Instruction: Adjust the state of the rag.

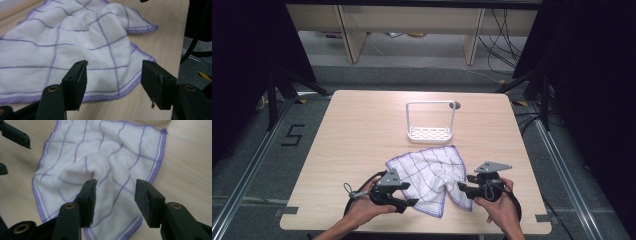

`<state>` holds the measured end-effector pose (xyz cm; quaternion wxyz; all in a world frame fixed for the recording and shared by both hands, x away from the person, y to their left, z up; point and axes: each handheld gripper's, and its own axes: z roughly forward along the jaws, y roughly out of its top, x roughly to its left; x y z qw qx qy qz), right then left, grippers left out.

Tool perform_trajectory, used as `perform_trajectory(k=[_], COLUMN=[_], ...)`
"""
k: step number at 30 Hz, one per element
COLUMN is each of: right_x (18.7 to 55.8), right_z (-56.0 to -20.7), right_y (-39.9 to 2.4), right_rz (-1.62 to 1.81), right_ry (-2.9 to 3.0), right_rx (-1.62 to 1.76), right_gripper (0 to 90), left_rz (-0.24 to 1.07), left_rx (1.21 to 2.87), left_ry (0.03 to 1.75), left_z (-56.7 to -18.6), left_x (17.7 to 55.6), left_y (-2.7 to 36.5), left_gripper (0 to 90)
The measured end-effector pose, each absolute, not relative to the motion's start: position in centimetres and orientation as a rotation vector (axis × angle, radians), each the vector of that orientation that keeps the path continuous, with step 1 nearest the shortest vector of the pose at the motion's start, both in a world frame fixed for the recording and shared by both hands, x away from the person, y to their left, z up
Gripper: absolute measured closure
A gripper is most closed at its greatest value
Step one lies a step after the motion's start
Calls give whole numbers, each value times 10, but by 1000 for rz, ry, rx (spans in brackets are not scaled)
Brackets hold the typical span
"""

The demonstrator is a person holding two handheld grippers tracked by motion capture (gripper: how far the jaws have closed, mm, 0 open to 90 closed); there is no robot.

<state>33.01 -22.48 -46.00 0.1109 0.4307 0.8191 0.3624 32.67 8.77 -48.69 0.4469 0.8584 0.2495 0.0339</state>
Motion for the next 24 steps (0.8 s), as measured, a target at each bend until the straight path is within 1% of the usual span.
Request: perform_trajectory(k=[3,5,8,10,11,12,14,15,16,17,18,19,20,22,24], right_x=[314,307,299,298,299,300,302,303,304,305,306,307,309,310,307], right_z=[-466,-470,-474,-479,-482,-485,-487,-488,-490,-491,-494,-495,-496,-493,-487], right_y=[-222,-222,-223,-223,-223,-222,-219,-218,-214,-213,-212,-211,-212,-215,-221], right_rz=[1037,1002,995,987,983,997,954,933,898,887,842,820,815,790,792], right_ry=[2438,2440,2430,2416,2415,2401,2412,2424,2427,2436,2459,2471,2476,2481,2480], right_rx=[1295,1265,1300,1319,1305,1299,1294,1270,1251,1242,1219,1205,1196,1156,1155], right_gripper=[474,461,457,457,454,452,451,453,479,516,614,672,769,822,841], left_rz=[91,94,115,143,156,171,223,250,250,262,284,294,285,266,258], left_rx=[2151,2169,2206,2203,2216,2237,2264,2280,2272,2267,2265,2273,2258,2256,2242], left_ry=[609,583,568,620,610,595,562,534,528,505,493,474,482,459,451], left_z=[-493,-496,-499,-504,-505,-508,-512,-513,-513,-513,-512,-511,-511,-506,-500], left_x=[324,322,322,325,328,330,332,333,333,334,335,336,336,338,338], left_y=[74,67,58,50,49,46,43,43,43,44,45,48,50,59,69], left_gripper=[324,323,306,269,272,294,416,458,534,586,658,708,771,824,838])
